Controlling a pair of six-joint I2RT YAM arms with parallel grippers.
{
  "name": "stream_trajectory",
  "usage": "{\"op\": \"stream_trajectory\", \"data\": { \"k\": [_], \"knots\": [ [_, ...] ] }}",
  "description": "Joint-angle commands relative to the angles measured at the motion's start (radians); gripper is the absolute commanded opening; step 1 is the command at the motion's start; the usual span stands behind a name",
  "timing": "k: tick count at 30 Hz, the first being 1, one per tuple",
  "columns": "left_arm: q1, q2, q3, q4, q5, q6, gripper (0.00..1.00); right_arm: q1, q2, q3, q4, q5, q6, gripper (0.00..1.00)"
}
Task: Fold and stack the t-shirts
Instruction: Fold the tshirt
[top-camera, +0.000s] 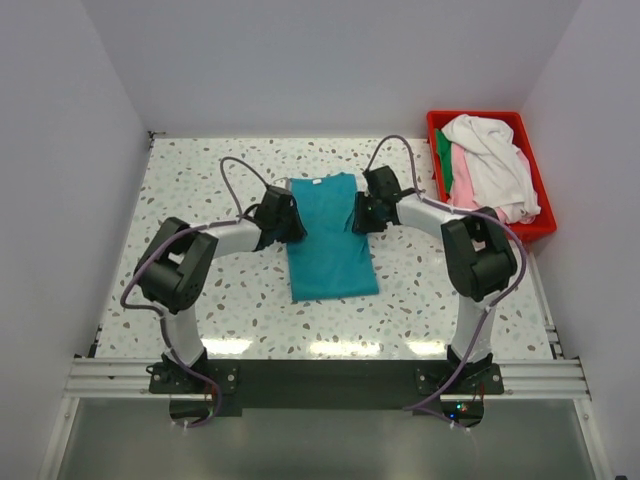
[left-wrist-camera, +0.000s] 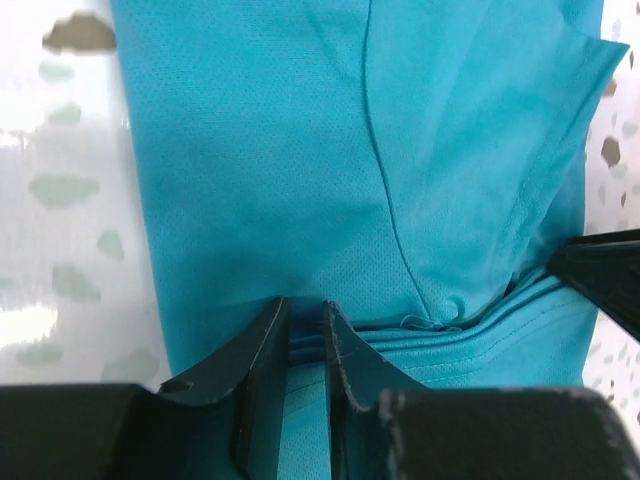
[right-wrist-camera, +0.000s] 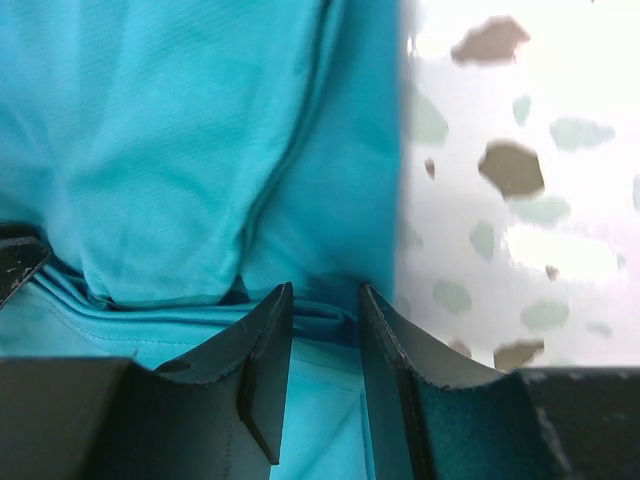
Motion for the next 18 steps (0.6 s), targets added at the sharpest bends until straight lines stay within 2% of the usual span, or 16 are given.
{"op": "stream_trajectory", "data": {
  "k": [1, 3, 8, 13, 18],
  "knots": [
    [-0.005, -0.070, -0.065, -0.027, -0.030, -0.025, 0.26, 0.007, -0.110, -0.031, -0.015, -0.003, 0.009, 0.36],
    [-0.003, -0.099, -0.031, -0.044, -0.042, -0.002, 0.28, 0.007, -0.150, -0.021, -0.030, 0.011, 0.010, 0.37],
    [0.001, -0.115, 0.094, -0.130, -0.063, 0.030, 0.35, 0.006, -0.176, 0.048, -0.061, 0.057, 0.002, 0.47],
    [0.012, -0.127, 0.174, -0.177, -0.079, 0.036, 0.40, 0.007, -0.138, 0.124, -0.081, 0.026, -0.001, 0.47],
    [-0.002, -0.188, 0.100, -0.159, -0.022, 0.018, 0.36, 0.036, -0.178, 0.044, -0.083, 0.019, 0.025, 0.39]
  ]
}}
